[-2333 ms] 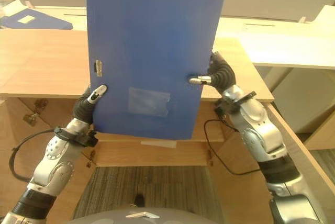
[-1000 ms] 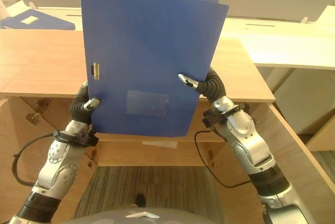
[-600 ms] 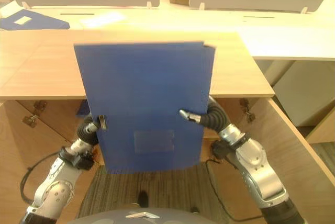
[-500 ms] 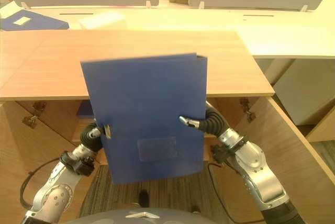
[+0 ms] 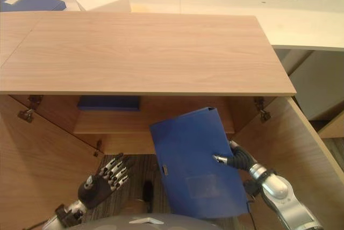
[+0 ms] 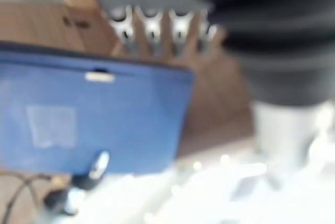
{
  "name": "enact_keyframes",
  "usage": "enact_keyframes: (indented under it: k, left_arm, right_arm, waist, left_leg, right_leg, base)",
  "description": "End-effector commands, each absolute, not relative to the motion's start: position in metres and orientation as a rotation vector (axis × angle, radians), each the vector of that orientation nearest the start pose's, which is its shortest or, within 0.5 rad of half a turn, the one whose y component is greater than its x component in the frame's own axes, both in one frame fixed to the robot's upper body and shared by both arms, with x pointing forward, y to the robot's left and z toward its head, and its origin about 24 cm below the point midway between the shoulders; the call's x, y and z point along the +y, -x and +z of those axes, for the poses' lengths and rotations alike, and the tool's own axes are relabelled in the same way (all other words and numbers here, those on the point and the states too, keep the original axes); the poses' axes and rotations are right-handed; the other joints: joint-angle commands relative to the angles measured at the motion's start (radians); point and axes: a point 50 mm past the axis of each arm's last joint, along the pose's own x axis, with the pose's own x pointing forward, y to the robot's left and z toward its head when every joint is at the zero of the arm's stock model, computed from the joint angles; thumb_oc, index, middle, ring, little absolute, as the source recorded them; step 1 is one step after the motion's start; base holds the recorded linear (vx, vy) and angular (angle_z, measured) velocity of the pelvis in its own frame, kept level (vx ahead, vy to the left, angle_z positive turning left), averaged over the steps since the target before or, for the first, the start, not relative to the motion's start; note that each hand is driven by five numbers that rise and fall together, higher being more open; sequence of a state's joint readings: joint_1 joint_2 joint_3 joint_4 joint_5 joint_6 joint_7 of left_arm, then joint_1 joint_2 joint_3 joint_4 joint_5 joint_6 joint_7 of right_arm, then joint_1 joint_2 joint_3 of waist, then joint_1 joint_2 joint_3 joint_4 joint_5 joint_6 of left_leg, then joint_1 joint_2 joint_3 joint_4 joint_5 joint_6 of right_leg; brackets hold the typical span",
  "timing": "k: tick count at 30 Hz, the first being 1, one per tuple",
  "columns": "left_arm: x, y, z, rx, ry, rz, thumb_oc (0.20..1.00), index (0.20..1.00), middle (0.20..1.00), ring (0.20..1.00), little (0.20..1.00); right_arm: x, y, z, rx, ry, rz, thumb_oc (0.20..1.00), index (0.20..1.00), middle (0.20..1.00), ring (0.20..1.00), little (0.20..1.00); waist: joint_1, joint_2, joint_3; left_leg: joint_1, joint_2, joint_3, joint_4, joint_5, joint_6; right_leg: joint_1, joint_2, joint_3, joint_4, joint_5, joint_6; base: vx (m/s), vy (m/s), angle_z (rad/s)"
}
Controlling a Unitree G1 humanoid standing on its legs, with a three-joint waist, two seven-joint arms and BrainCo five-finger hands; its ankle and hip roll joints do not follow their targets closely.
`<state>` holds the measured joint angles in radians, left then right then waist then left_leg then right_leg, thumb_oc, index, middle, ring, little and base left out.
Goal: Put the empty folder in the office cabinet
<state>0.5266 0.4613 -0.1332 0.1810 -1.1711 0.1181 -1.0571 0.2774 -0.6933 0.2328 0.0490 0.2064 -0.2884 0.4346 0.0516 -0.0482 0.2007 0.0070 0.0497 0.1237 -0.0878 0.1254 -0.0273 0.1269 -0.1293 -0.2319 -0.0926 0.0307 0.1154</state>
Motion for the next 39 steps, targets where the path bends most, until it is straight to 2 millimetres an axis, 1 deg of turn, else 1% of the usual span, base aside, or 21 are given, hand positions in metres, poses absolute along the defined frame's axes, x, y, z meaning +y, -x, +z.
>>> enact_keyframes:
  k: [1,3,5,6,9,12,15,18,19,20,21,23,24,26,27,28,29,32,36,38,39]
  left_arm:
    - [0.210,-0.100,-0.035,0.287,0.987,-0.692,1.000,1.000,1.000,1.000,1.000]
    - [0.215,-0.093,-0.047,0.350,0.951,-0.603,1.000,1.000,1.000,1.000,1.000]
    - [0.218,-0.090,-0.052,0.377,0.931,-0.561,1.000,1.000,1.000,1.000,1.000]
    - [0.227,-0.085,-0.061,0.413,0.868,-0.459,1.000,1.000,1.000,1.000,1.000]
    - [0.241,-0.086,-0.074,0.472,0.720,-0.275,1.000,1.000,1.000,1.000,1.000]
    - [0.248,-0.090,-0.081,0.526,0.610,-0.172,1.000,1.000,1.000,1.000,1.000]
    - [0.248,-0.090,-0.085,0.556,0.569,-0.163,1.000,1.000,1.000,1.000,1.000]
    - [0.248,-0.090,-0.096,0.612,0.480,-0.114,1.000,1.000,1.000,1.000,1.000]
    - [0.248,-0.093,-0.100,0.626,0.446,-0.094,1.000,1.000,1.000,1.000,1.000]
    - [0.248,-0.093,-0.100,0.626,0.446,-0.094,1.000,1.000,1.000,1.000,1.000]
    - [0.250,-0.100,-0.105,0.637,0.397,-0.076,1.000,1.000,1.000,1.000,1.000]
    - [0.250,-0.100,-0.105,0.637,0.397,-0.076,1.000,1.000,1.000,1.000,1.000]
    - [0.247,-0.108,-0.112,0.662,0.356,-0.057,1.000,1.000,1.000,1.000,1.000]
    - [0.247,-0.108,-0.112,0.662,0.356,-0.057,1.000,1.000,1.000,1.000,1.000]
    - [0.244,-0.113,-0.118,0.704,0.325,-0.031,1.000,1.000,1.000,1.000,1.000]
    - [0.244,-0.113,-0.118,0.704,0.325,-0.031,1.000,1.000,1.000,1.000,1.000]
    - [0.240,-0.116,-0.125,0.754,0.300,-0.034,1.000,1.000,1.000,1.000,1.000]
    - [0.237,-0.125,-0.126,0.766,0.312,-0.058,1.000,1.000,1.000,1.000,1.000]
    - [0.231,-0.134,-0.126,0.771,0.320,-0.110,1.000,1.000,1.000,1.000,1.000]
    - [0.227,-0.133,-0.128,0.771,0.338,-0.123,1.000,1.000,1.000,1.000,1.000]
    - [0.225,-0.131,-0.128,0.772,0.358,-0.123,1.000,1.000,1.000,1.000,1.000]
  right_arm:
    - [-0.219,-0.194,0.028,0.073,0.398,0.673,0.200,0.200,0.200,0.200,0.200]
    - [-0.221,-0.192,0.016,0.116,0.375,0.647,0.200,0.200,0.200,0.200,0.200]
    - [-0.222,-0.192,0.011,0.133,0.360,0.633,0.200,0.200,0.200,0.200,0.200]
    - [-0.220,-0.194,0.001,0.160,0.332,0.605,0.200,0.200,0.200,0.200,0.200]
    - [-0.213,-0.201,-0.013,0.194,0.296,0.549,0.200,0.200,0.200,0.200,0.200]
    - [-0.208,-0.211,-0.020,0.214,0.244,0.483,0.200,0.200,0.200,0.200,0.200]
    - [-0.206,-0.216,-0.021,0.210,0.232,0.456,0.200,0.200,0.200,0.200,0.200]
    - [-0.203,-0.229,-0.020,0.190,0.216,0.398,0.200,0.200,0.200,0.200,0.200]
    - [-0.204,-0.238,-0.017,0.171,0.199,0.360,0.200,0.200,0.200,0.200,0.200]
    - [-0.204,-0.238,-0.017,0.171,0.199,0.360,0.200,0.200,0.200,0.200,0.200]
    - [-0.204,-0.252,-0.010,0.133,0.181,0.311,0.200,0.200,0.200,0.200,0.200]
    - [-0.204,-0.252,-0.010,0.133,0.181,0.311,0.200,0.200,0.200,0.200,0.200]
    - [-0.205,-0.268,-0.001,0.093,0.149,0.253,0.200,0.200,0.200,0.200,0.200]
    - [-0.205,-0.268,-0.001,0.093,0.149,0.253,0.200,0.200,0.200,0.200,0.200]
    - [-0.205,-0.279,0.004,0.075,0.115,0.209,0.200,0.200,0.200,0.200,0.200]
    - [-0.205,-0.279,0.004,0.075,0.115,0.209,0.200,0.200,0.200,0.200,0.200]
    - [-0.208,-0.293,0.013,0.055,0.064,0.158,0.200,0.200,0.200,0.200,0.200]
    - [-0.214,-0.317,0.036,0.006,0.021,0.102,0.200,0.200,0.200,0.200,0.200]
    - [-0.227,-0.344,0.070,-0.067,-0.015,0.042,0.200,0.200,0.200,0.200,0.200]
    - [-0.232,-0.349,0.078,-0.081,-0.014,0.028,0.200,0.200,0.200,0.200,0.200]
    - [-0.237,-0.353,0.085,-0.088,-0.017,0.014,0.200,0.200,0.200,0.200,0.200]
  waist:
    - [0.014,0.013,-0.004]
    - [0.018,0.013,-0.005]
    - [0.020,0.014,-0.005]
    - [0.027,0.016,-0.006]
    - [0.039,0.020,0.000]
    - [0.048,0.021,0.007]
    - [0.055,0.021,0.012]
    - [0.068,0.023,0.028]
    - [0.075,0.023,0.042]
    - [0.075,0.023,0.042]
    - [0.082,0.025,0.070]
    - [0.082,0.025,0.070]
    - [0.085,0.024,0.101]
    - [0.085,0.024,0.101]
    - [0.084,0.022,0.122]
    - [0.084,0.022,0.122]
    - [0.084,0.020,0.145]
    - [0.090,0.025,0.178]
    - [0.108,0.052,0.222]
    - [0.107,0.061,0.237]
    - [0.101,0.064,0.250]
  left_leg:
    - [0.092,-0.022,-0.018,0.000,-0.165,0.036]
    - [0.094,-0.023,-0.021,0.000,-0.164,0.035]
    - [0.096,-0.023,-0.023,0.000,-0.164,0.035]
    - [0.098,-0.024,-0.024,0.000,-0.162,0.035]
    - [0.093,-0.027,-0.032,0.000,-0.156,0.035]
    - [0.088,-0.031,-0.035,0.000,-0.152,0.037]
    - [0.081,-0.033,-0.036,0.000,-0.149,0.039]
    - [0.057,-0.039,-0.036,0.000,-0.143,0.045]
    - [0.041,-0.040,-0.035,0.004,-0.142,0.049]
    - [0.041,-0.040,-0.035,0.004,-0.142,0.049]
    - [0.014,-0.045,-0.035,0.015,-0.140,0.056]
    - [0.014,-0.045,-0.035,0.015,-0.140,0.056]
    - [-0.020,-0.052,-0.035,0.036,-0.144,0.066]
    - [-0.020,-0.052,-0.035,0.036,-0.144,0.066]
    - [-0.046,-0.057,-0.032,0.056,-0.149,0.075]
    - [-0.046,-0.057,-0.032,0.056,-0.149,0.075]
    - [-0.073,-0.065,-0.028,0.082,-0.157,0.087]
    - [-0.120,-0.082,-0.026,0.125,-0.167,0.105]
    - [-0.163,-0.089,-0.021,0.174,-0.169,0.120]
    - [-0.164,-0.096,-0.019,0.186,-0.177,0.120]
    - [-0.158,-0.103,-0.009,0.197,-0.190,0.117]
  right_leg:
    - [0.003,0.024,-0.009,0.005,-0.020,0.008]
    - [0.008,0.024,-0.016,0.005,-0.019,0.009]
    - [0.010,0.024,-0.018,0.005,-0.019,0.010]
    - [0.014,0.023,-0.025,0.005,-0.020,0.009]
    - [0.014,0.020,-0.034,0.005,-0.018,0.009]
    - [0.009,0.016,-0.040,0.005,-0.013,0.009]
    - [0.004,0.015,-0.040,0.005,-0.012,0.008]
    - [-0.021,0.011,-0.035,0.005,-0.002,0.010]
    - [-0.037,0.010,-0.031,0.008,0.003,0.011]
    - [-0.037,0.010,-0.031,0.008,0.003,0.011]
    - [-0.064,0.008,-0.022,0.015,0.013,0.013]
    - [-0.064,0.008,-0.022,0.015,0.013,0.013]
    - [-0.094,0.006,-0.007,0.025,0.023,0.014]
    - [-0.094,0.006,-0.007,0.025,0.023,0.014]
    - [-0.117,0.004,0.008,0.034,0.031,0.016]
    - [-0.117,0.004,0.008,0.034,0.031,0.016]
    - [-0.139,-0.001,0.023,0.045,0.041,0.017]
    - [-0.165,-0.016,0.034,0.080,0.039,0.017]
    - [-0.211,-0.040,0.000,0.195,0.015,-0.003]
    - [-0.226,-0.037,-0.006,0.184,0.025,-0.001]
    - [-0.233,-0.036,-0.005,0.151,0.051,0.010]
  base:
    - [0.04,-0.003,0.05]
    - [0.07,0.004,0.07]
    - [0.09,0.016,0.05]
    - [0.14,0.040,0.06]
    - [0.11,0.057,0.08]
    - [0.07,0.058,0.07]
    - [0.05,0.047,0.02]
    - [0.02,0.066,0.03]
    - [0.00,0.000,0.00]
    - [-0.08,0.049,0.02]
    - [-0.06,0.028,0.01]
    - [-0.05,0.035,0.00]
    - [-0.04,0.041,-0.01]
    - [-0.03,0.040,0.00]
    - [-0.01,0.039,0.02]
    - [0.02,0.113,0.06]
    - [0.03,0.121,0.05]
    - [0.00,0.134,0.05]
    - [-0.03,0.110,0.01]
    - [0.02,0.090,-0.08]
    - [0.04,0.051,-0.06]
